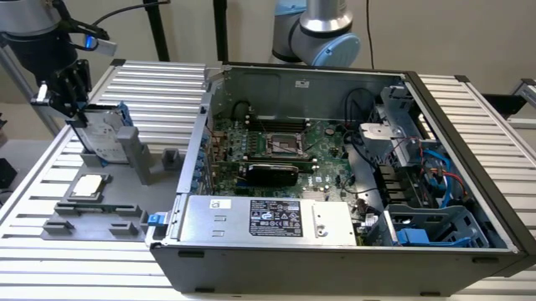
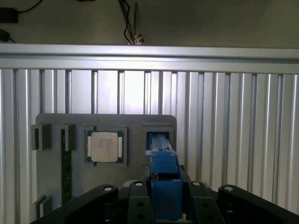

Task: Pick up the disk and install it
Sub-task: 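Pick up the disk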

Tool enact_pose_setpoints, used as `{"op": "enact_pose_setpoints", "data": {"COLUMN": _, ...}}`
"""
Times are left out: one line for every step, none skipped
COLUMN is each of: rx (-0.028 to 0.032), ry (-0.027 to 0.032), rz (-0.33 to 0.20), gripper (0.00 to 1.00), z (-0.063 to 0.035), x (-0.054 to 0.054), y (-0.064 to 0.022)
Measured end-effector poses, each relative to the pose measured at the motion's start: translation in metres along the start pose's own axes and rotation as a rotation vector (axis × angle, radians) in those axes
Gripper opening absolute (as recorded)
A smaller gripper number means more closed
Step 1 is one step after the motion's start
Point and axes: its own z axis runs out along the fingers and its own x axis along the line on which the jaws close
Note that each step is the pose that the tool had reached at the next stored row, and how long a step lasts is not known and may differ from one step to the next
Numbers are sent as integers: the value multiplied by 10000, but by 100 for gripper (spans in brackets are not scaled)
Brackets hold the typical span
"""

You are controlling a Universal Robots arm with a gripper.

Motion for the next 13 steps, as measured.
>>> {"op": "enact_pose_setpoints", "data": {"rx": 1, "ry": 0, "rz": 0, "gripper": 0, "z": -7, "x": 0, "y": 0}}
{"op": "enact_pose_setpoints", "data": {"rx": 3, "ry": -1, "rz": 0, "gripper": 0, "z": -20, "x": 0, "y": 0}}
{"op": "enact_pose_setpoints", "data": {"rx": 0, "ry": 0, "rz": 0, "gripper": 0, "z": -42, "x": 0, "y": 1}}
{"op": "enact_pose_setpoints", "data": {"rx": 0, "ry": 0, "rz": 0, "gripper": 0, "z": -70, "x": 0, "y": 1}}
{"op": "enact_pose_setpoints", "data": {"rx": 1, "ry": -1, "rz": 0, "gripper": 0, "z": -108, "x": -1, "y": 2}}
{"op": "enact_pose_setpoints", "data": {"rx": -2, "ry": 0, "rz": 0, "gripper": 0, "z": -156, "x": -1, "y": 3}}
{"op": "enact_pose_setpoints", "data": {"rx": 0, "ry": -1, "rz": 0, "gripper": 0, "z": -200, "x": -1, "y": 4}}
{"op": "enact_pose_setpoints", "data": {"rx": -1, "ry": 0, "rz": 0, "gripper": 0, "z": -245, "x": -1, "y": 4}}
{"op": "enact_pose_setpoints", "data": {"rx": -1, "ry": 0, "rz": 0, "gripper": 0, "z": -293, "x": -1, "y": 5}}
{"op": "enact_pose_setpoints", "data": {"rx": 0, "ry": -1, "rz": 0, "gripper": 0, "z": -338, "x": -1, "y": 5}}
{"op": "enact_pose_setpoints", "data": {"rx": -1, "ry": 0, "rz": 0, "gripper": 0, "z": -383, "x": -1, "y": 6}}
{"op": "enact_pose_setpoints", "data": {"rx": 0, "ry": 0, "rz": 0, "gripper": 0, "z": -430, "x": -1, "y": 7}}
{"op": "enact_pose_setpoints", "data": {"rx": -1, "ry": 0, "rz": 0, "gripper": 0, "z": -475, "x": -1, "y": 7}}
